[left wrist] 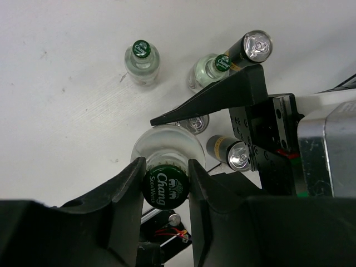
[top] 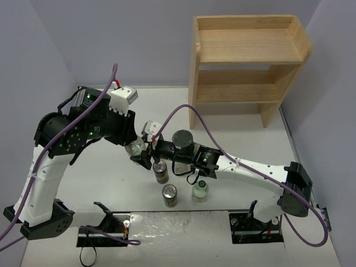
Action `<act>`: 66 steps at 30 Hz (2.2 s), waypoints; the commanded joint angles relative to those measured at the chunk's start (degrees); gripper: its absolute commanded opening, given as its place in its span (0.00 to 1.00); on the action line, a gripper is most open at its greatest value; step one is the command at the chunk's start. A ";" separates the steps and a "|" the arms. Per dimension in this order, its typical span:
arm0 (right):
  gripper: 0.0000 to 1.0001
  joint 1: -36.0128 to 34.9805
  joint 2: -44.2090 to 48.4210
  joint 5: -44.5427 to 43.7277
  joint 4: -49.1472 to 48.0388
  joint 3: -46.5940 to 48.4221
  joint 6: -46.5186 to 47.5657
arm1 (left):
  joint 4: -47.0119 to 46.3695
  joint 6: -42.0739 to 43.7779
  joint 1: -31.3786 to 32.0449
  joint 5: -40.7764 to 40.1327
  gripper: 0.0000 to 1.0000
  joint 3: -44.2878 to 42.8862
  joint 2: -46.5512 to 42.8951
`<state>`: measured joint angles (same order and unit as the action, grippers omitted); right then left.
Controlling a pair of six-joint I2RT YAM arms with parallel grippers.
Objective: Place and organize the beverage onto the shelf
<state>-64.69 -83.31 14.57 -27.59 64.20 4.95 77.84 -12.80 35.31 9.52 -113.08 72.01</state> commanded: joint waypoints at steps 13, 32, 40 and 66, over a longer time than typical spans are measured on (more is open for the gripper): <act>0.00 -0.44 6.13 3.81 -17.14 -0.92 -2.32 | -8.76 0.14 0.55 3.49 0.78 -11.54 2.26; 0.00 12.03 24.24 -28.18 3.58 3.11 -2.32 | -21.14 -2.15 0.37 -35.19 0.94 3.52 -9.15; 0.00 24.31 23.81 -38.23 16.50 16.99 2.26 | -29.50 -1.71 0.29 -37.82 0.94 32.28 -21.82; 0.00 55.01 -20.49 -0.78 24.17 67.98 -0.19 | -30.73 -2.14 -0.42 -28.50 0.94 50.32 -27.27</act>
<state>-10.74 -105.47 7.49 2.17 128.38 6.92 48.64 -15.11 35.18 -19.68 -62.08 45.39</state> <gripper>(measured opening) 0.627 0.942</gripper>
